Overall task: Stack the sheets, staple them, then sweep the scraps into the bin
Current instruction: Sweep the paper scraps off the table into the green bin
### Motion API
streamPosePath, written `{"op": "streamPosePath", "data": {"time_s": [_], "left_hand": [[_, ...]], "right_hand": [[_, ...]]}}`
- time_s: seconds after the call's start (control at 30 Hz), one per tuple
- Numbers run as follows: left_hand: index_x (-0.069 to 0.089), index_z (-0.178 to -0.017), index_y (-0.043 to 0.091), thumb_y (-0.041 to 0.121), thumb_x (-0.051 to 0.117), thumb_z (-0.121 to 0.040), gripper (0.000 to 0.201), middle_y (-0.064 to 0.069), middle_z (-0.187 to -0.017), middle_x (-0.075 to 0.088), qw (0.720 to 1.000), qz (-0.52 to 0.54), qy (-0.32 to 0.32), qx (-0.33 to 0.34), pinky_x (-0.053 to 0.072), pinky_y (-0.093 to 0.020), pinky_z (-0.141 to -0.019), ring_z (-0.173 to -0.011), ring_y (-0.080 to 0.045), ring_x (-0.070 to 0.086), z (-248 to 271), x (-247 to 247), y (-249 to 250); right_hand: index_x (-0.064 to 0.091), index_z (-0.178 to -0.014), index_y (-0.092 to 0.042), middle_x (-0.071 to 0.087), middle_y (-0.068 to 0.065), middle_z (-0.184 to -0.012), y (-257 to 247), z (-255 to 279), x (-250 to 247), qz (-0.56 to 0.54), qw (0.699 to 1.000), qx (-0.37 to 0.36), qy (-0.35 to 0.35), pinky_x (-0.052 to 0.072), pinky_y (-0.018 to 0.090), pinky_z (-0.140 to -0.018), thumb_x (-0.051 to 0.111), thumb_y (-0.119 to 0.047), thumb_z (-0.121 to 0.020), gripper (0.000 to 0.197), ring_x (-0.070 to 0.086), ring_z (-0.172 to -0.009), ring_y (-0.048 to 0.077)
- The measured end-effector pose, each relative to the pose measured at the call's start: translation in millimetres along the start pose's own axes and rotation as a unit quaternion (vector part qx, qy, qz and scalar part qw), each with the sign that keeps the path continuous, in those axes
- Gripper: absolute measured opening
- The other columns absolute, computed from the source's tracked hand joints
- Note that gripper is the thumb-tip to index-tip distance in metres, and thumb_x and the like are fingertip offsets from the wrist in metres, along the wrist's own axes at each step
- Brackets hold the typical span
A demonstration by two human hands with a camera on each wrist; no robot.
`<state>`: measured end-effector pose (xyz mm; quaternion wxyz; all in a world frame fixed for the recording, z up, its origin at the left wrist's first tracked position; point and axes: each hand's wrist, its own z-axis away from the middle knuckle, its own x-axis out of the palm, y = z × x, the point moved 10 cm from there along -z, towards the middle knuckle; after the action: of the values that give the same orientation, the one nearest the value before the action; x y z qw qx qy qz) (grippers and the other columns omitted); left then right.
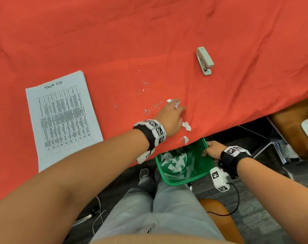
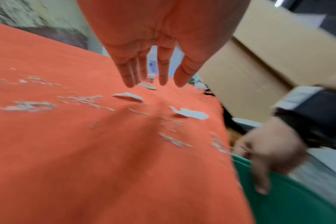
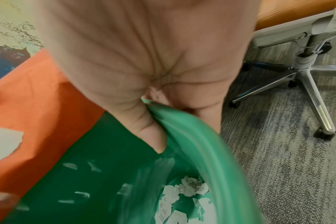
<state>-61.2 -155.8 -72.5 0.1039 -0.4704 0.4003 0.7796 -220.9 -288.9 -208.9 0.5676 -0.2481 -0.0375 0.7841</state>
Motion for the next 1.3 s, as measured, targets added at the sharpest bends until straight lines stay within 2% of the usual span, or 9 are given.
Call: {"op": "streamPosePath", "data": {"time_s": [0.17,0.3,0.43,0.53,0.7,0.83,1.03,1.23,1.3], "left_hand": [[0.024,-0.15,0.014,0.033,0.048,-0.094,0.063,-0.013,-0.159,0.012,0.996,-0.051,-0.047,-0.055,0.017,-0.043,-0.12,-0.147,-0.032,0.011,-12.8,9.1,-27.7],[0.016,-0.152,0.017,0.035,0.046,-0.095,0.067,-0.009,-0.16,0.009,0.995,-0.052,-0.076,0.029,0.016,-0.044,-0.121,-0.148,-0.028,0.007,28.7,50.0,6.7],[0.005,-0.153,0.012,0.033,0.045,-0.097,0.071,-0.009,-0.161,-0.003,0.978,-0.065,-0.172,0.099,0.007,-0.041,-0.123,-0.149,-0.023,-0.004,79.3,95.1,35.2],[0.004,-0.153,0.013,0.034,0.041,-0.099,0.069,-0.005,-0.161,-0.006,0.977,-0.085,-0.157,0.113,0.0,-0.038,-0.122,-0.148,-0.019,-0.007,84.4,85.9,37.1],[-0.002,-0.153,0.015,0.044,0.034,-0.099,0.071,-0.004,-0.16,-0.012,0.995,-0.046,-0.029,-0.078,-0.003,-0.038,-0.121,-0.148,-0.021,-0.011,45.2,12.8,-33.9],[-0.008,-0.151,0.006,0.052,0.031,-0.097,0.08,-0.014,-0.159,-0.018,0.977,-0.044,-0.042,-0.202,-0.006,-0.041,-0.119,-0.147,-0.029,-0.016,40.1,15.2,-81.5],[-0.023,-0.147,0.009,0.058,0.026,-0.095,0.086,-0.013,-0.152,-0.034,0.985,-0.099,-0.132,-0.041,-0.011,-0.043,-0.118,-0.142,-0.027,-0.028,64.0,74.4,-14.8],[-0.012,-0.151,0.01,0.048,0.028,-0.1,0.075,-0.006,-0.158,-0.022,0.962,-0.142,-0.194,0.126,-0.005,-0.042,-0.122,-0.146,-0.022,-0.02,88.0,105.5,29.8],[-0.012,-0.151,0.016,0.045,0.027,-0.101,0.07,0.0,-0.158,-0.021,0.971,-0.125,-0.168,0.12,-0.009,-0.04,-0.12,-0.146,-0.02,-0.021,84.3,85.2,25.0]], "right_hand": [[0.064,-0.095,-0.006,0.069,0.028,-0.105,2.9,-0.8,1.3,-0.009,1.0,0.006,0.002,0.053,0.055,-0.086,0.059,0.01,-0.079,0.023,0.068,-0.095,0.043],[0.064,-0.092,-0.009,0.07,0.026,-0.101,4.6,-3.4,2.2,-0.009,1.0,0.006,-0.002,0.054,0.057,-0.083,0.06,0.009,-0.079,0.022,0.069,-0.092,0.041],[0.063,-0.09,-0.005,0.068,0.024,-0.095,-0.4,-0.6,2.3,-0.009,1.0,0.001,-0.002,0.055,0.051,-0.085,0.059,0.011,-0.079,0.02,0.066,-0.083,0.035],[0.062,-0.086,-0.007,0.067,0.023,-0.094,-1.5,-1.6,1.5,-0.002,1.0,0.0,-0.003,0.055,0.051,-0.085,0.059,0.01,-0.079,0.019,0.067,-0.086,0.037],[0.062,-0.086,-0.007,0.068,0.028,-0.1,2.0,-5.5,-0.2,-0.005,1.0,0.006,-0.001,0.054,0.054,-0.086,0.059,0.011,-0.079,0.019,0.067,-0.095,0.044],[0.063,-0.085,-0.007,0.069,0.029,-0.101,5.9,-9.2,-0.1,-0.004,1.0,0.012,-0.002,0.054,0.054,-0.087,0.06,0.009,-0.079,0.017,0.067,-0.094,0.043],[0.064,-0.088,-0.006,0.069,0.028,-0.1,6.8,-11.0,1.6,0.007,1.0,0.009,-0.001,0.055,0.051,-0.085,0.06,0.009,-0.078,0.019,0.068,-0.093,0.042],[0.064,-0.087,-0.008,0.07,0.025,-0.097,2.3,-8.2,0.8,0.009,1.0,0.002,0.0,0.056,0.047,-0.083,0.06,0.009,-0.079,0.019,0.068,-0.085,0.036],[0.063,-0.086,-0.01,0.07,0.026,-0.096,2.1,-8.8,-1.2,0.015,1.0,0.004,0.001,0.056,0.05,-0.083,0.06,0.008,-0.079,0.019,0.069,-0.086,0.038]]}}
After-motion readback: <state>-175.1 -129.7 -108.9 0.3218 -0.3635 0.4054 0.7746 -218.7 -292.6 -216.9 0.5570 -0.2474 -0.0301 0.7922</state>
